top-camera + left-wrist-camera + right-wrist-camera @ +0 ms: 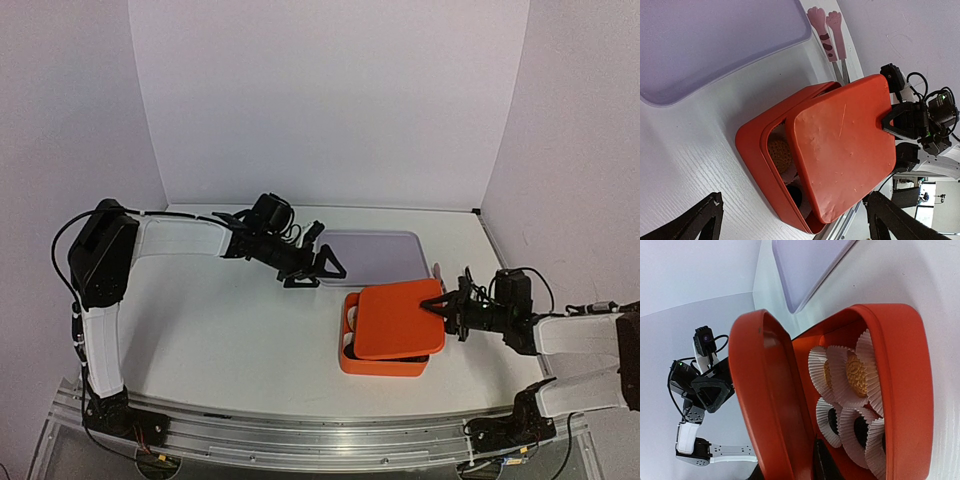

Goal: Pack the cookies

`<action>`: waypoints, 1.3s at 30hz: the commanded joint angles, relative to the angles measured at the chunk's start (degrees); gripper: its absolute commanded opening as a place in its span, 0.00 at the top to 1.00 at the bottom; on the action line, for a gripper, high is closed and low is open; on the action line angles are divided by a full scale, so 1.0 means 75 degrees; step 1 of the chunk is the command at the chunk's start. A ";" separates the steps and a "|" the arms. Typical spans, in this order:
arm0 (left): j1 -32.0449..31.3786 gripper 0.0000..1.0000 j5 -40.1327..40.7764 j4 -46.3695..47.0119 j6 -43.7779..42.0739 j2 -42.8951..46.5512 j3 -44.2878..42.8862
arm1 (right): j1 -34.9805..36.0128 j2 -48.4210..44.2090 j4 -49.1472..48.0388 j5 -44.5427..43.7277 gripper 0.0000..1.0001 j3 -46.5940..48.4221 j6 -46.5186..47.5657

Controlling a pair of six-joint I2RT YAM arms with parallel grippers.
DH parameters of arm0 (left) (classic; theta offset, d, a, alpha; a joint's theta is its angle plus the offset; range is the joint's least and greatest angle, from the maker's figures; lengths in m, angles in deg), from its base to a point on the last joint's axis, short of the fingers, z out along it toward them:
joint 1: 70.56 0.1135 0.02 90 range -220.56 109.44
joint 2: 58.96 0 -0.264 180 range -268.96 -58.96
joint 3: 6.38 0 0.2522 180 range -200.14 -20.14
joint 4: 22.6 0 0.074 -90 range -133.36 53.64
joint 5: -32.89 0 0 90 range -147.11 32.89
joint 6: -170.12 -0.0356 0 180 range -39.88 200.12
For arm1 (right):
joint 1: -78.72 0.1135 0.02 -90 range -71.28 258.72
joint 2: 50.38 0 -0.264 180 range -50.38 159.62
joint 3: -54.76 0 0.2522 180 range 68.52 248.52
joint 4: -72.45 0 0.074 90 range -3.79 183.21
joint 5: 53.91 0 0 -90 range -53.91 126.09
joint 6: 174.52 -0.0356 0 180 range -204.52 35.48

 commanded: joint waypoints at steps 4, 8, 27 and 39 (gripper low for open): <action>-0.0067 0.00 -0.0184 0.0214 0.0035 -0.0089 -0.0325 | -0.0036 -0.0375 -0.0285 0.0012 0.80 -0.0162 -0.0543; -0.0079 0.00 -0.0183 0.0184 0.0067 -0.0165 -0.0367 | -0.0035 -0.0185 -0.0294 0.0120 0.78 -0.0190 -0.0480; -0.0194 0.00 -0.0219 -0.0043 0.0132 -0.0461 -0.0665 | -0.0385 0.0076 -0.0198 0.0197 0.68 -0.0488 -0.0404; -0.0220 0.00 -0.0301 -0.0134 0.0101 -0.0703 -0.0942 | -0.0595 -0.0255 0.1120 0.0502 0.55 -0.0035 0.0326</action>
